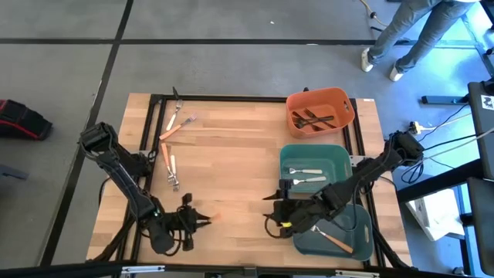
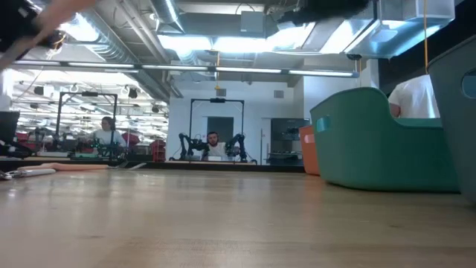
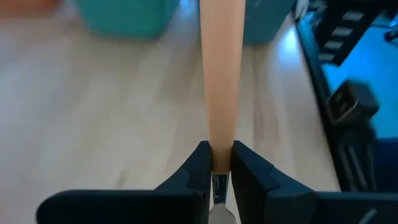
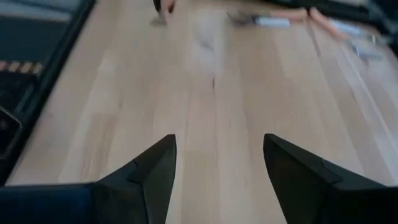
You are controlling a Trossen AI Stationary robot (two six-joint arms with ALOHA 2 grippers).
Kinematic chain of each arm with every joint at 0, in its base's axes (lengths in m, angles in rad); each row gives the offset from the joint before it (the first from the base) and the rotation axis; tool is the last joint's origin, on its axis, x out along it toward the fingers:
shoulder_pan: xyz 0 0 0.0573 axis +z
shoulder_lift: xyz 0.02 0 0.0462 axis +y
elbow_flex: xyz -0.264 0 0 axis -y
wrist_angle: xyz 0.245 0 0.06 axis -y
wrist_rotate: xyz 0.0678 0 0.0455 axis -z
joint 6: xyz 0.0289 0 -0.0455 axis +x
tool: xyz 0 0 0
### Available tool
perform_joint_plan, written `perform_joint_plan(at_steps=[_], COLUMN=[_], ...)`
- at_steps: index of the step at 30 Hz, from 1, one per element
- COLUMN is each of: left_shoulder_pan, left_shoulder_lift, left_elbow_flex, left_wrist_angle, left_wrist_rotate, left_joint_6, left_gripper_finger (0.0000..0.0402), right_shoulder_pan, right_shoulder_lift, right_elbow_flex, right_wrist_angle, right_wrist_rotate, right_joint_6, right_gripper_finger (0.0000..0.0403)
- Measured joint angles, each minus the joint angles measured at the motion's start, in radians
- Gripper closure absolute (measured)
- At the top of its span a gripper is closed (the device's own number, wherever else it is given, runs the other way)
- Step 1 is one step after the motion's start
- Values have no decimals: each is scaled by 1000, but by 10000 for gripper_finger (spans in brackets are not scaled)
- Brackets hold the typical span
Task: Sort silverware by color (type)
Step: Put the orange fork into the dark blue bin
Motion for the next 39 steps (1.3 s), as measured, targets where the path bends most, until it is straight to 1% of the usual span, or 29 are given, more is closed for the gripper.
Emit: perform_joint_plan(at_steps=[4,7,10,16,19,22,28,34,36,39], left_shoulder_pan=[40,77,114,187,212,228,226,227,227,229], left_shoulder_lift=[0,0,-1,51,91,109,112,112,112,112], left_elbow_flex=[0,0,0,1,1,1,1,1,1,1], left_wrist_angle=[203,328,420,639,726,772,775,777,778,778], left_wrist_rotate=[-16,-16,-7,102,121,124,139,134,133,138], left_joint_6=[284,454,574,771,819,821,818,814,814,814], left_gripper_finger=[362,362,362,361,361,361,360,360,360,360], right_shoulder_pan=[-6,-11,-25,-62,-71,-73,-81,-109,-117,-121], right_shoulder_lift=[0,0,0,62,107,137,161,162,162,175], right_elbow_flex=[-58,-93,-107,-114,-114,-115,-114,-114,-114,-114], right_wrist_angle=[252,416,523,733,829,886,983,997,997,1020], right_wrist_rotate=[-6,-49,-81,-202,-225,-238,-237,-252,-284,-341], right_joint_6=[-76,-140,-180,-237,-259,-283,-306,-299,-296,-297], right_gripper_finger=[175,175,175,175,175,175,175,177,186,220])
